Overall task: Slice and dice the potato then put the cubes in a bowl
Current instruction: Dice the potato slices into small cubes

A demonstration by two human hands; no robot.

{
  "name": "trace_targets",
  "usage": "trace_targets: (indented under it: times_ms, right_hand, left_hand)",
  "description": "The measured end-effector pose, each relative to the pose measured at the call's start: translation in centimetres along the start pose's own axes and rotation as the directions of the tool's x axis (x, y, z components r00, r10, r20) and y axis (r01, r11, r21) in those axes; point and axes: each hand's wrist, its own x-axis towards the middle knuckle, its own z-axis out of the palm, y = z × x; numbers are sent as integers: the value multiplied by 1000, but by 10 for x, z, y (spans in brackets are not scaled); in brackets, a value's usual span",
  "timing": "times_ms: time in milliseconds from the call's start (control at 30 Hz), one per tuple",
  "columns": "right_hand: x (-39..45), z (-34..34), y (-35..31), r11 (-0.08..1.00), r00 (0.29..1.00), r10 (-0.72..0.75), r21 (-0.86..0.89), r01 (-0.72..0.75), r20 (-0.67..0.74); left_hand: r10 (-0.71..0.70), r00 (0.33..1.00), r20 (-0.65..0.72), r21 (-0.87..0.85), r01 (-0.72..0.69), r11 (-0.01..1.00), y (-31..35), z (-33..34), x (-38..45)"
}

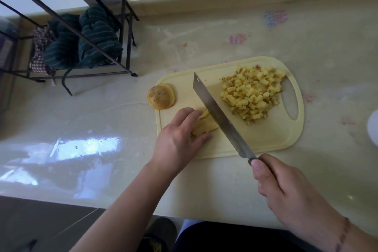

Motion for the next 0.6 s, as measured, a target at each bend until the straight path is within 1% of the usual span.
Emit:
trace_targets:
  times_ms: [167, 267, 367, 433, 500, 600]
  right_hand:
    - [3, 1, 0, 1000, 1000, 13, -3, -13, 1]
    - [3, -2, 3, 997, 999, 49, 58, -49, 7]
    - [4, -5, 7, 989, 996, 89, 117, -90, 22]
    - [6, -6, 9, 980, 992, 117, 159, -121, 39]
    - [6, -7, 10, 977, 991, 126, 165, -133, 53]
    - [7, -8, 10, 977, 991, 124, 168, -130, 48]
  left_hand:
    - [-32, 999, 9, -28, 32, 999, 6, 4, 7]
    - [-47, 999, 27, -21, 48, 999, 13, 8, 11]
    - [-102, 994, 40, -26, 103, 994, 17, 11, 14]
    - [-114, 993, 38, -44, 116, 992, 18, 10, 16]
    - [-127, 991, 38, -60, 129, 990, 24, 8, 16]
    - [-144, 990, -2, 25, 144, 989, 35, 8, 17]
